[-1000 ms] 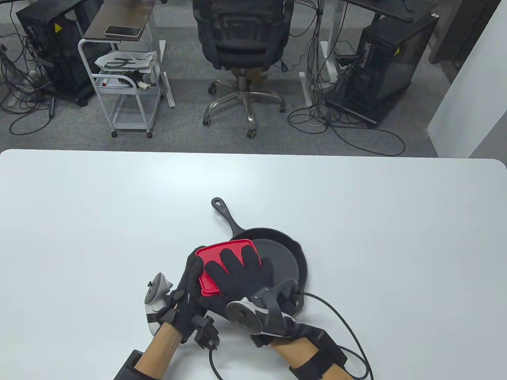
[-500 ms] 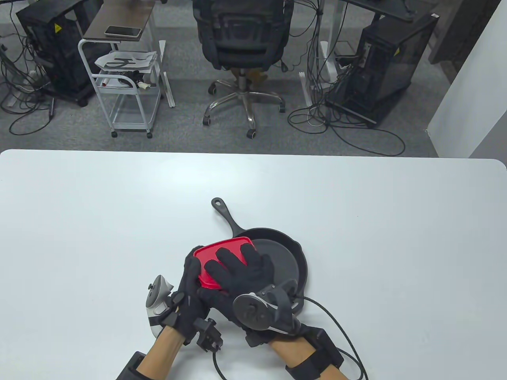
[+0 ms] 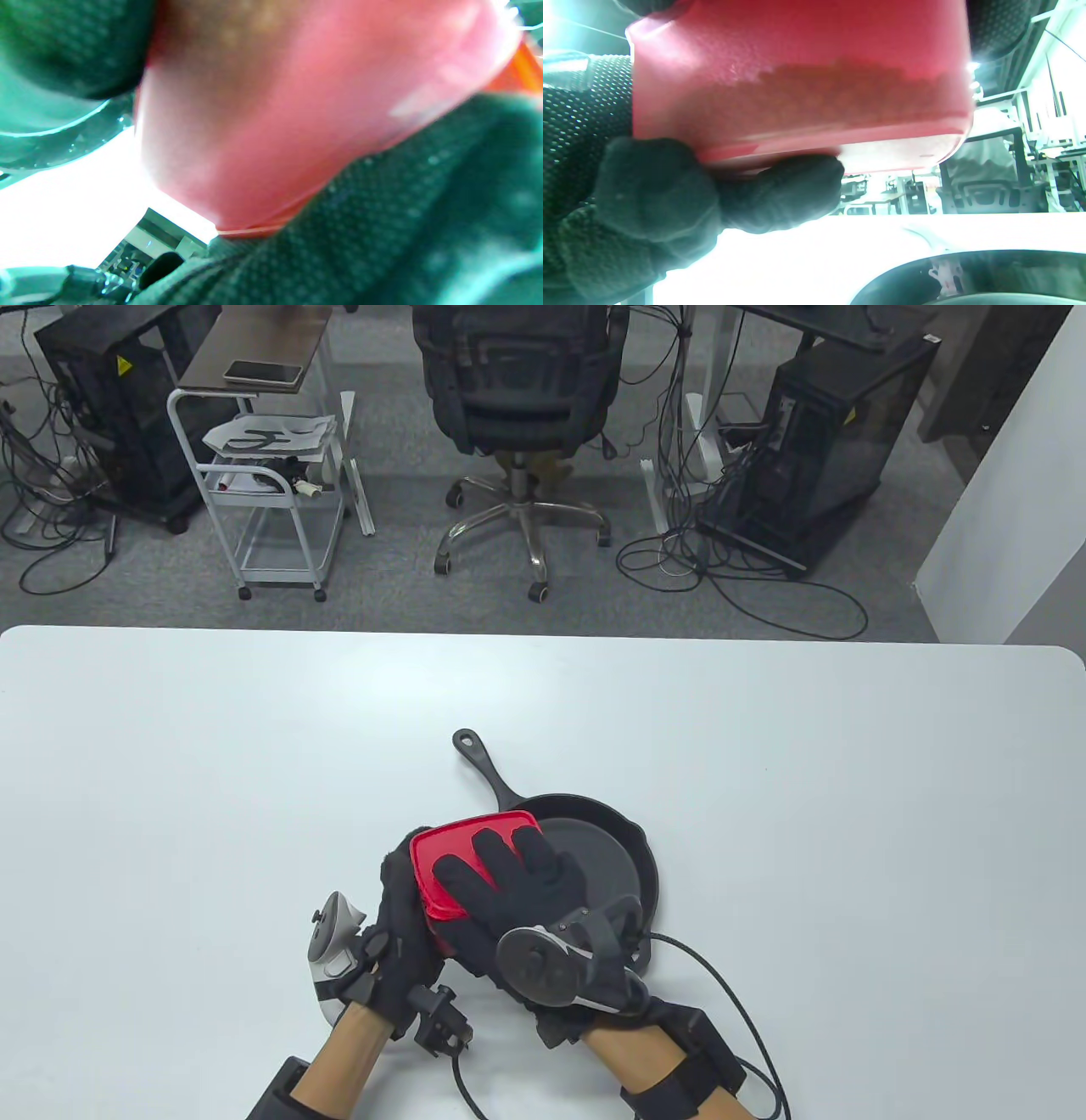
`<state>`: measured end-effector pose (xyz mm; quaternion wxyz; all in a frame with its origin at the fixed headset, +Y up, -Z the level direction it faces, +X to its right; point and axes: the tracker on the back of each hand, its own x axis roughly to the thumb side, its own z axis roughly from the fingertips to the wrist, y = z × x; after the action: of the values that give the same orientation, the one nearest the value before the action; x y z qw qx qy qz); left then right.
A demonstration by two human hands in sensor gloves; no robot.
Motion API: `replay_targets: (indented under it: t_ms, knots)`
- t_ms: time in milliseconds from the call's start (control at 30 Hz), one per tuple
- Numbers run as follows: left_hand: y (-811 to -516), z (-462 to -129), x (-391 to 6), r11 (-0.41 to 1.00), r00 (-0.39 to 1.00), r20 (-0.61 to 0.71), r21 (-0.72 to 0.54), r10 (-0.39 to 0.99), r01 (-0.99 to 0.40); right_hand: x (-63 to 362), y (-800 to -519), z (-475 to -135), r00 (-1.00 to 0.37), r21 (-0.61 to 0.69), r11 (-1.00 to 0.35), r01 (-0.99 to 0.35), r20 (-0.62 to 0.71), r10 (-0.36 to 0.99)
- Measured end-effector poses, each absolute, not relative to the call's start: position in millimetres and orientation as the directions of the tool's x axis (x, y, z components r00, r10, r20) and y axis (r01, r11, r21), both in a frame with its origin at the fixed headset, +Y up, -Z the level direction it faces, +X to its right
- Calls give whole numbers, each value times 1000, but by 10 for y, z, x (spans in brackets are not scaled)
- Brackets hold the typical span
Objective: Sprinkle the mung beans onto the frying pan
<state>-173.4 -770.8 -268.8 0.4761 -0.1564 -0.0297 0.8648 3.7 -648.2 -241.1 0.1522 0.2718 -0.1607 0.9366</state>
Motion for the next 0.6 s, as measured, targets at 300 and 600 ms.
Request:
replay_targets:
  t_ms: [300,600]
  knots:
    - [-7715,-2663,-1694,-548,-506,-234,-181,831,-817,48,-6473,-2397,-828,-289,-881,-374,533,177]
    - [-7697,-2669,-1677,-545,-503,-227,-187,834,-818,110,-6434,-2426,-837,-332,-840,-429,496,231]
